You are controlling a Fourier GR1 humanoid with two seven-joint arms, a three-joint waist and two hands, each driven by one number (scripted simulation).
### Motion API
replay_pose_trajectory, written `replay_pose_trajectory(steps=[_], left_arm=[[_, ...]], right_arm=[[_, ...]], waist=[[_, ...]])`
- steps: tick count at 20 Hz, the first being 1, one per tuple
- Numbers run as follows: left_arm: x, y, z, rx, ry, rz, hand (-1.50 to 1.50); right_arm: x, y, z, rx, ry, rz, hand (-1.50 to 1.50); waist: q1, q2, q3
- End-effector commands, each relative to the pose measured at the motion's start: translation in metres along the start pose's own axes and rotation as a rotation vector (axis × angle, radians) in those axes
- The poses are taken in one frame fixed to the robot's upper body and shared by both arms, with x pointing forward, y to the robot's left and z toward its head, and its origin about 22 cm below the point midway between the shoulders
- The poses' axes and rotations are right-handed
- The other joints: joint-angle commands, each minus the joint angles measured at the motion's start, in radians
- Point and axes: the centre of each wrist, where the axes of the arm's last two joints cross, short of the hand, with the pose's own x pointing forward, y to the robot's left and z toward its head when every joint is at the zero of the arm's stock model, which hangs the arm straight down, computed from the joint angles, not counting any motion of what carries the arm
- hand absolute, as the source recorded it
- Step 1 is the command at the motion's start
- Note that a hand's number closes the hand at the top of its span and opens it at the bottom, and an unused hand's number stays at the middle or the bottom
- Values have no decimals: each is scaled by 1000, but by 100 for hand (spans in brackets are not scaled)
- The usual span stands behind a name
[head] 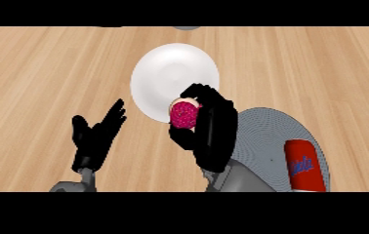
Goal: Pick the cupcake from the placemat and place it in the plate
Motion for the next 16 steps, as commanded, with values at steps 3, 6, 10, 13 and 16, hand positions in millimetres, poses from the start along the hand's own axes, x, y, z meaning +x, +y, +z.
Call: replay_pose_trajectory(steps=[3, 6, 10, 13, 16], left_arm=[[-11, 2, 1, 5, 31, -10, 0], [-3, -4, -2, 3, 17, 16, 0], [-7, -10, 3, -6, 6, -5, 0], [-1, -1, -4, 12, 14, -5, 0], [3, -3, -7, -12, 3, 20, 0]], right_arm=[[11, 18, -16, -162, 90, -23, 150], [-2, 26, -40, -256, 114, 21, 150], [-10, 35, -54, -296, 159, 43, 150], [-16, 45, -60, -310, 137, 40, 150], [-21, 49, -84, -344, 155, 63, 150]], waist=[[-9, 5, -3], [-9, 12, -1], [-2, 14, 0], [-8, 19, 0], [0, 25, 0]])
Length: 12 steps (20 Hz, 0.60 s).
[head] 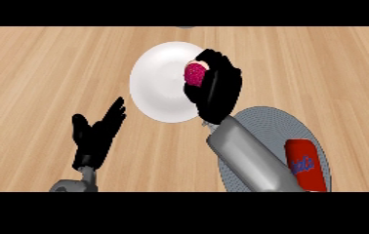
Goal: Pick the cupcake from the placemat and place it in the plate
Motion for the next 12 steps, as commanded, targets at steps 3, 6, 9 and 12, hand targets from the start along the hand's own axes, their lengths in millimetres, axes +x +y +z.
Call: replay_pose_trajectory(steps=[3, 6, 9, 12], left_arm=[[-5, -10, 0, -21, 25, -5, 0], [0, -5, -3, -24, 4, 1, 0], [1, -25, 0, -31, 5, 6, 0], [1, -17, -6, -32, 6, -17, 0]], right_arm=[[-7, 22, -27, -77, 204, -71, 150], [-22, 28, -27, 32, 374, 6, 150], [-41, 42, -25, 163, 429, 151, -150], [-43, 47, -23, 229, 447, 86, -150]], waist=[[5, 7, -3], [10, 10, -3], [27, 15, -3], [33, 22, -2]])
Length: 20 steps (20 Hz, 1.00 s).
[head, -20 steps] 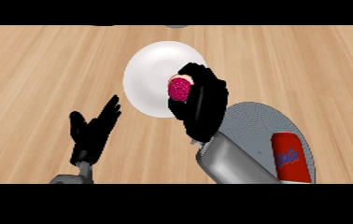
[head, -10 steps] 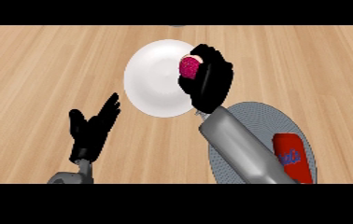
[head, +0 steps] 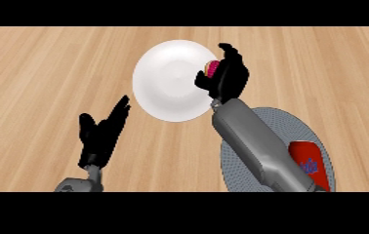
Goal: Pick the cupcake from the placemat and place it in the plate
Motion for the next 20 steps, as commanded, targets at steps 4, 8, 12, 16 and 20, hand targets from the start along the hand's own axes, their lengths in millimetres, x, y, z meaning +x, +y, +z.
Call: replay_pose_trajectory(steps=[4, 8, 12, 16, 20], left_arm=[[-1, -2, -8, -28, 33, 10, 0], [-3, -7, -3, -14, 27, -4, 0], [-1, 3, -4, -6, 29, 15, 0], [-12, 5, 3, 19, 33, 27, 0], [-7, 16, 6, 66, 35, 20, 0]], right_arm=[[-9, 13, 1, 85, 71, -111, -150], [1, 7, 4, 24, -20, -269, -150], [17, -2, -3, -57, -5, -432, -150], [6, -2, 3, -54, 43, -488, -150], [-6, -10, 32, 57, 67, -571, -150]], waist=[[18, 14, -1], [4, 6, 0], [-11, 2, -1], [-39, -7, -2], [-55, -11, -1]])
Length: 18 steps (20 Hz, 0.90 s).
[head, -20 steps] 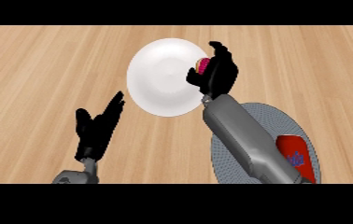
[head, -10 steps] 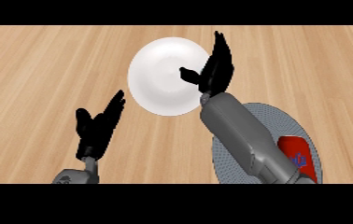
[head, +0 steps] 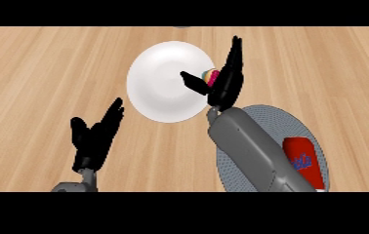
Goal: Pick the cupcake from the placemat and place it in the plate
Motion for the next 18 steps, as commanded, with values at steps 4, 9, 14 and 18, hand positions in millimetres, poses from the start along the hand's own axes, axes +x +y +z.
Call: replay_pose_trajectory(steps=[4, 9, 14, 18], left_arm=[[-17, 10, 2, 39, 64, 16, 0], [-11, 24, 6, 67, 67, 2, 0], [-11, 22, 5, 38, 75, 14, 0], [-20, 1, 12, 60, 61, 33, 0]], right_arm=[[-6, -23, 50, 159, 22, -173, -150], [-31, -57, 67, 284, -4, -196, -150], [-61, -54, 90, 328, 1, -94, -150], [-59, -74, 99, 350, -1, -52, -150]], waist=[[-48, -10, -5], [-64, -16, -5], [-66, -18, -7], [-71, -20, -8]])
